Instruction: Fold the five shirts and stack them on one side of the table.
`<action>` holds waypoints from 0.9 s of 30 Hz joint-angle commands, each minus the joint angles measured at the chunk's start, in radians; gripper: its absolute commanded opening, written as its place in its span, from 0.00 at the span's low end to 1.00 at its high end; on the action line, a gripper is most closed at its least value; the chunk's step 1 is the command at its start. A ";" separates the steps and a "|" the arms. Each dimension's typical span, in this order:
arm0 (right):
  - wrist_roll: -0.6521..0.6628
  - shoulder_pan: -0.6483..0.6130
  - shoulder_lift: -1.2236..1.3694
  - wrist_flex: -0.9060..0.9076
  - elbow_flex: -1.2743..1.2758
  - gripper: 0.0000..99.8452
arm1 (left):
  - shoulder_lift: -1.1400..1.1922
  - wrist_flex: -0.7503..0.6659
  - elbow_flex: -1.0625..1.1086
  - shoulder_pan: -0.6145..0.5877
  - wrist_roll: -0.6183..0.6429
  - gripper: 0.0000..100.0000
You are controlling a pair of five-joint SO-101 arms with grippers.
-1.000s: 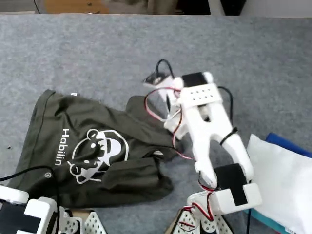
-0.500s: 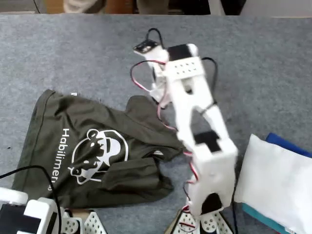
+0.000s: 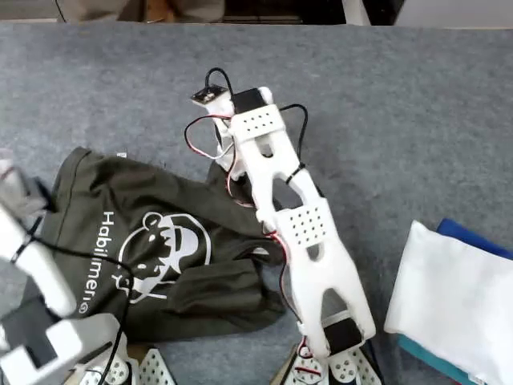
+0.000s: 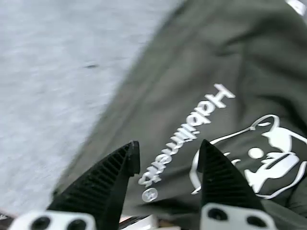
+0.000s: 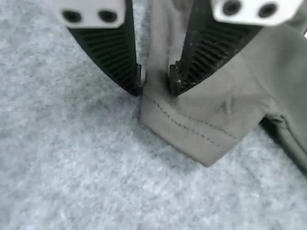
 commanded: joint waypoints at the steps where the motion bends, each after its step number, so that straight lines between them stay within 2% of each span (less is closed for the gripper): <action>1: -0.008 -0.031 0.019 0.018 -0.035 0.08 | 0.130 -0.097 0.020 0.040 0.080 0.20; 3: -0.006 -0.018 0.013 0.017 -0.044 0.01 | 0.237 -0.120 0.026 0.025 0.080 0.20; 5: -0.008 0.008 -0.002 0.017 -0.062 0.01 | 0.341 -0.117 0.025 0.015 0.080 0.17; 10: -0.008 0.091 -0.045 0.018 -0.107 0.01 | 0.544 -0.118 0.020 0.018 0.078 0.01; 20: -0.009 0.216 -0.252 0.020 -0.127 0.01 | 0.621 -0.117 0.051 -0.025 0.063 0.02; 23: -0.072 0.186 -0.308 0.021 -0.105 0.02 | 0.621 -0.117 0.081 -0.066 -0.005 0.02; 27: -0.103 0.053 -0.315 0.017 -0.015 0.02 | 0.621 -0.118 0.094 -0.149 -0.057 0.02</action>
